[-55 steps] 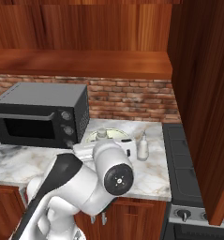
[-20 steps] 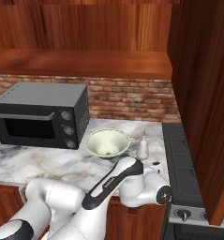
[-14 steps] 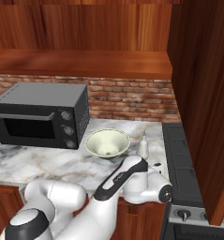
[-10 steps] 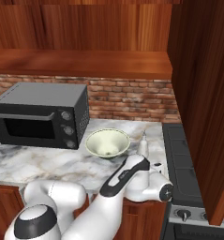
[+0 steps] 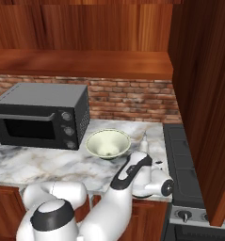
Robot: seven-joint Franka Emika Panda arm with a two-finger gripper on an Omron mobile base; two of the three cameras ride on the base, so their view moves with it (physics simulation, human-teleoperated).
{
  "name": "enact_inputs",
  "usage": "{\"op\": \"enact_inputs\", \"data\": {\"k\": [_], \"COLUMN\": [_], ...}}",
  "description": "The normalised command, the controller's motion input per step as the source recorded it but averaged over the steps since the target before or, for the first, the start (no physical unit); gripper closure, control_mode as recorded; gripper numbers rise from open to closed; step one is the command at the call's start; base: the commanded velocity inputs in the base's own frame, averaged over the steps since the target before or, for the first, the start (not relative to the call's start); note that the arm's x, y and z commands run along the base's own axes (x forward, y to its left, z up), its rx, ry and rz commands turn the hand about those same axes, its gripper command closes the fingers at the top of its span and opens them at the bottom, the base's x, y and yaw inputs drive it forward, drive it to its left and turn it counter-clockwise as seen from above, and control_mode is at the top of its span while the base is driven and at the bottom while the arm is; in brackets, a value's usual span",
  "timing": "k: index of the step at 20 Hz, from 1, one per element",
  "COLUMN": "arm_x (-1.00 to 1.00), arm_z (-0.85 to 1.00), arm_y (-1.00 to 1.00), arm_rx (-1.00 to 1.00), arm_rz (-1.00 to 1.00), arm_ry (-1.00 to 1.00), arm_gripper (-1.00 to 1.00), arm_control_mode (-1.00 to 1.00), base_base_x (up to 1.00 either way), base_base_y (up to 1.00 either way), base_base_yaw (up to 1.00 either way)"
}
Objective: Retrieve the bottle and the shaker from the cabinet and place them next to the mixing bowl on the counter. Then add garlic from the fridge to the mixing bowl.
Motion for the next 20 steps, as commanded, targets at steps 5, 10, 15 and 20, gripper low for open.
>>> {"op": "enact_inputs", "data": {"k": [5, 10, 15, 20], "arm_x": [0.10, 0.09, 0.14, 0.23], "arm_z": [-0.15, -0.19, -0.09, -0.14], "arm_y": [0.00, 0.00, 0.00, 0.00], "arm_rx": [0.00, 0.00, 0.00, 0.00], "arm_rz": [0.00, 0.00, 0.00, 0.00], "arm_ry": [0.00, 0.00, 0.00, 0.00], "arm_gripper": [1.00, 1.00, 1.00, 1.00], "arm_control_mode": [-1.00, -1.00, -1.00, -1.00], "base_base_x": [0.00, 0.00, 0.00, 0.00], "base_base_y": [0.00, 0.00, 0.00, 0.00], "base_base_yaw": [0.00, 0.00, 0.00, 0.00]}}
